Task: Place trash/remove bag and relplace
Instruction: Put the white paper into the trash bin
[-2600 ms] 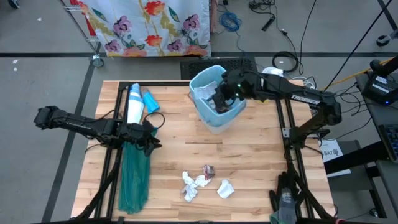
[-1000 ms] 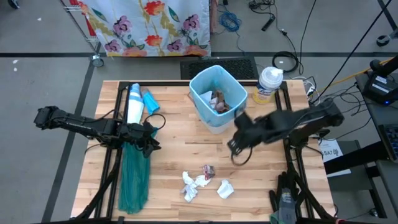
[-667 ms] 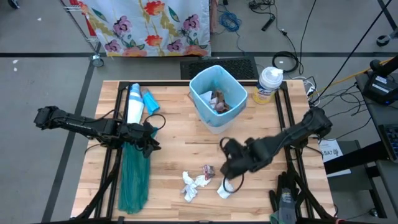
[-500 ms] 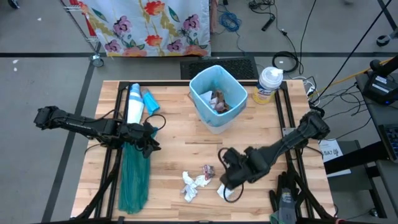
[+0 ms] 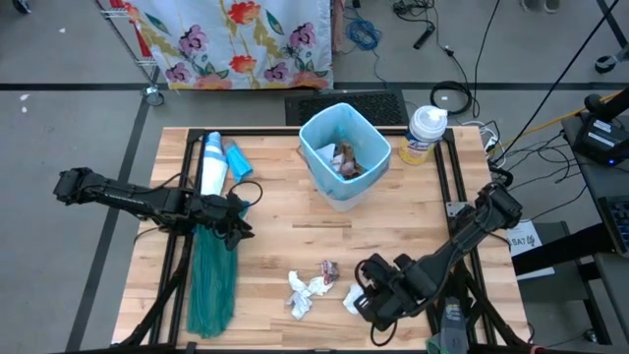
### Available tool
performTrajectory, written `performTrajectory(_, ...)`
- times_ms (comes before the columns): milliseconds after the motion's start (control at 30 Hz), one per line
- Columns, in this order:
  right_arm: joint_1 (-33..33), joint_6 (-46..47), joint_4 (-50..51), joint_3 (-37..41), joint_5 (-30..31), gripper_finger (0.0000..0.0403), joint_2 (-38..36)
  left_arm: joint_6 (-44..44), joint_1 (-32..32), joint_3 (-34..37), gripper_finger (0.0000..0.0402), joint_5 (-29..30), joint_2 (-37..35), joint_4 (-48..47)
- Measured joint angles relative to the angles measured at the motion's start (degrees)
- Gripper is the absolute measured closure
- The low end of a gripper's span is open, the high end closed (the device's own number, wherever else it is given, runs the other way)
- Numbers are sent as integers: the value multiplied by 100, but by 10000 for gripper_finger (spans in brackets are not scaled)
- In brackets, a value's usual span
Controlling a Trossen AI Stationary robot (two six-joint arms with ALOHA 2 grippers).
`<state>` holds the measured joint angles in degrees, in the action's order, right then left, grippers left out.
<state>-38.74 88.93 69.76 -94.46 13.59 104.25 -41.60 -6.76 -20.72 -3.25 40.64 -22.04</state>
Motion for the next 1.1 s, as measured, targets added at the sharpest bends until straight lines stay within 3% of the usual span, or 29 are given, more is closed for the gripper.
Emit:
performTrajectory(133, -48, 40, -353, 276, -24, 259, 2, 2, 0, 0, 249, -2, 0, 0)
performTrajectory(300, -27, -469, -1473, 904, -295, 259, 2, 9, 0, 1, 249, -2, -2, 0)
performTrajectory(467, -28, -1752, -1901, 1340, -668, 259, 4, 9, 0, 1, 249, -3, -1, 2)
performTrajectory(733, -18, -4665, -2182, 1489, -785, 259, 4, -1, 0, 1, 249, -122, 0, 1)
performTrajectory(933, 170, -5443, -2252, 1489, -800, 259, 144, -7, 0, 1, 249, -122, -1, 2)
performTrajectory(1100, 275, -5581, -2446, 1489, -1346, 259, 392, -9, 0, 1, 249, -125, -1, 2)
